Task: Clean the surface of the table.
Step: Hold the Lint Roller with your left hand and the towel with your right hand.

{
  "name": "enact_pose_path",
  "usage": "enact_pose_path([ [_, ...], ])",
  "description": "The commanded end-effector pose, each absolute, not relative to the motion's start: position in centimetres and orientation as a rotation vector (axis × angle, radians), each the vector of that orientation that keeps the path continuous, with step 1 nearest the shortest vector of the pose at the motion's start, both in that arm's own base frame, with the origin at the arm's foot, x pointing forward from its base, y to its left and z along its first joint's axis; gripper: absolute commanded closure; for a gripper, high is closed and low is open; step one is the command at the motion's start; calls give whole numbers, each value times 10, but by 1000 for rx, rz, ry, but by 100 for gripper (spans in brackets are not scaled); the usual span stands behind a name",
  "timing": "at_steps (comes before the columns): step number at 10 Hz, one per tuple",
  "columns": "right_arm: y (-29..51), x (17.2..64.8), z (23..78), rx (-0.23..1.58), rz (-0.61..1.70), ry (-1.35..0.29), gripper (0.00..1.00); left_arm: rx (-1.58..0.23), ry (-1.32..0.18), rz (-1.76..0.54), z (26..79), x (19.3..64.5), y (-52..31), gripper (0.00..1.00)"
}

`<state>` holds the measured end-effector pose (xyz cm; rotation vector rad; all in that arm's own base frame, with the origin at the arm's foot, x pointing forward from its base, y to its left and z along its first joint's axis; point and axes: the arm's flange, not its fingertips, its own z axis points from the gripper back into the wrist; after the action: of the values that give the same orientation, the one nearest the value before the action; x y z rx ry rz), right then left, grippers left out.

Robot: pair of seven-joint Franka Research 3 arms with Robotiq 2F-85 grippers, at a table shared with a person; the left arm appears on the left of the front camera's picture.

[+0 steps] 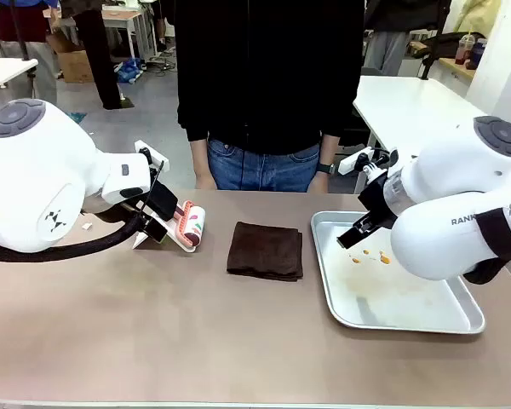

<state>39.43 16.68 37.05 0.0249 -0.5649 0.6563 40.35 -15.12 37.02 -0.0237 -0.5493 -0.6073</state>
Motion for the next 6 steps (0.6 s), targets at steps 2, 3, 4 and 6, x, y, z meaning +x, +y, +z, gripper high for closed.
enact_pose_path([
  [2,167,394,371,25,656,-565,0,-24,-549,-607,370,403,-151,0],
  [3,167,394,371,25,656,-565,0,-24,-549,-607,370,403,-151,0],
  [4,167,394,371,25,656,-565,0,-24,-549,-607,370,403,-151,0],
  [6,167,394,371,25,656,-565,0,-24,-549,-607,370,403,-151,0],
])
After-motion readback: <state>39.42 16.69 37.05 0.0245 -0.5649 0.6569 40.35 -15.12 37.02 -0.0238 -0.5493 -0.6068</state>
